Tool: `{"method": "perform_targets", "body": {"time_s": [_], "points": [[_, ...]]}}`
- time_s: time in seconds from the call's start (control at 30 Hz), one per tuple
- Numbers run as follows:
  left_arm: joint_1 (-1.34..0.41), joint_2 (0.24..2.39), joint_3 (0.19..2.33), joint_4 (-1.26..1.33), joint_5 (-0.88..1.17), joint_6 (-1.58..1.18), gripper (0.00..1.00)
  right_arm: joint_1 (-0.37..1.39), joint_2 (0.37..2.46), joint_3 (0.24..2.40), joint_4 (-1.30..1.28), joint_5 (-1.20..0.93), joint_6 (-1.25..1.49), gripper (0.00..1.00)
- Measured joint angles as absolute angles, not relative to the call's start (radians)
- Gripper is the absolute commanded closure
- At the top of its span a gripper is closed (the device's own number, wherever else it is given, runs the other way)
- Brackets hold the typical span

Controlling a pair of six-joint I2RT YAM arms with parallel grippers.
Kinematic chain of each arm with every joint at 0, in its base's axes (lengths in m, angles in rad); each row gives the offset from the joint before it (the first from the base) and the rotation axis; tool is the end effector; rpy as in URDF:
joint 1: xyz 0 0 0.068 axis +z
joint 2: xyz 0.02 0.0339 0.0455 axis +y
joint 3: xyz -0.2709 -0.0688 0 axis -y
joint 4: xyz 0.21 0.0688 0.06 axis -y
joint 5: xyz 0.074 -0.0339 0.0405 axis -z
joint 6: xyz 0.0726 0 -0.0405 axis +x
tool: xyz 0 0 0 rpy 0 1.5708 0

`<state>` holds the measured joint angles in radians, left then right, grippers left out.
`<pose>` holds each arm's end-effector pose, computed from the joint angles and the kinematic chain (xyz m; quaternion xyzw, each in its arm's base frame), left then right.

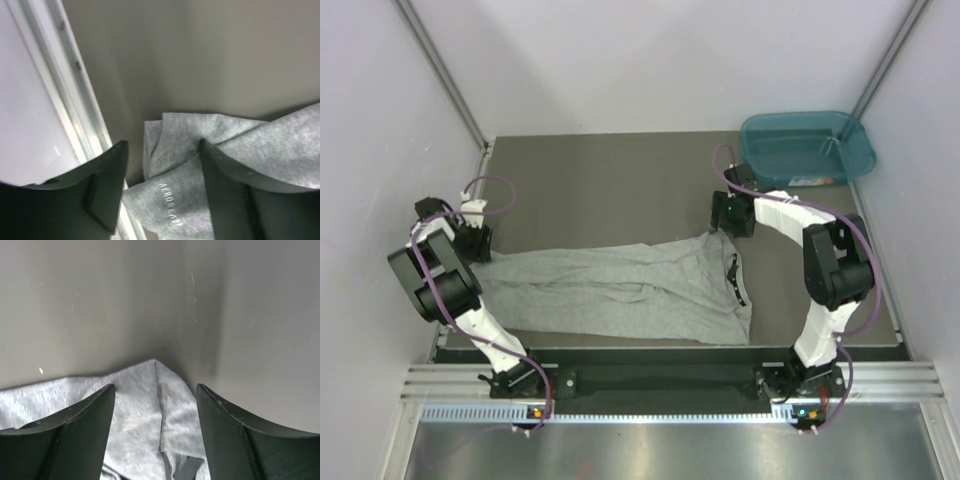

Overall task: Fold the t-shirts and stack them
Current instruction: Fold the tshirt

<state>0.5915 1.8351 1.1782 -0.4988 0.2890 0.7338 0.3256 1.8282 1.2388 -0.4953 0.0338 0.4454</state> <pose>0.3034 0.1789 0.1629 0.0984 0.9638 0.0144 0.2474 0.3469 0.1145 0.1790 0.0622 0.9685 0.0753 0.2291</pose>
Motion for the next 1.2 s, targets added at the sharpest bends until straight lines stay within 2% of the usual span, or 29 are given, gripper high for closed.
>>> {"method": "perform_targets", "body": {"time_s": [0.1,0.13,0.2,0.23,0.3,0.33,0.37,0.43,0.47,0.63,0.97,1.2], "points": [[0.591,1.831,1.169,-0.5,0.308,0.729,0.48,0.324,1.863,1.244,-0.479,0.026,0.44,0.38],[0.592,1.827,1.163,-0.496,0.315,0.729,0.5,0.324,1.877,1.244,-0.477,0.022,0.44,0.46],[0.592,1.819,1.149,-0.49,0.331,0.731,0.56,0.324,1.883,1.251,-0.464,0.01,0.438,0.56],[0.592,1.815,1.143,-0.488,0.336,0.731,0.59,0.324,1.886,1.251,-0.459,0.001,0.439,0.68],[0.592,1.813,1.14,-0.491,0.347,0.731,0.65,0.324,1.888,1.248,-0.458,-0.007,0.44,0.82],[0.593,1.813,1.138,-0.492,0.352,0.731,0.76,0.324,1.888,1.243,-0.455,-0.012,0.444,0.94],[0.595,1.812,1.136,-0.495,0.358,0.728,0.81,0.324,1.888,1.243,-0.456,-0.02,0.445,0.99],[0.599,1.808,1.131,-0.505,0.378,0.735,0.97,0.323,1.895,1.246,-0.451,-0.036,0.456,1.0],[0.601,1.807,1.129,-0.508,0.386,0.736,1.0,0.322,1.903,1.254,-0.454,-0.046,0.458,1.0],[0.616,1.792,1.113,-0.526,0.405,0.775,1.0,0.317,2.045,1.452,-0.479,-0.091,0.482,1.0],[0.62,1.777,1.103,-0.703,0.485,0.811,1.0,0.3,2.49,2.119,-0.448,-0.136,0.561,1.0],[0.602,1.762,1.065,-0.819,0.542,0.843,1.0,0.279,2.647,2.312,-0.332,-0.163,0.723,0.99]]}}
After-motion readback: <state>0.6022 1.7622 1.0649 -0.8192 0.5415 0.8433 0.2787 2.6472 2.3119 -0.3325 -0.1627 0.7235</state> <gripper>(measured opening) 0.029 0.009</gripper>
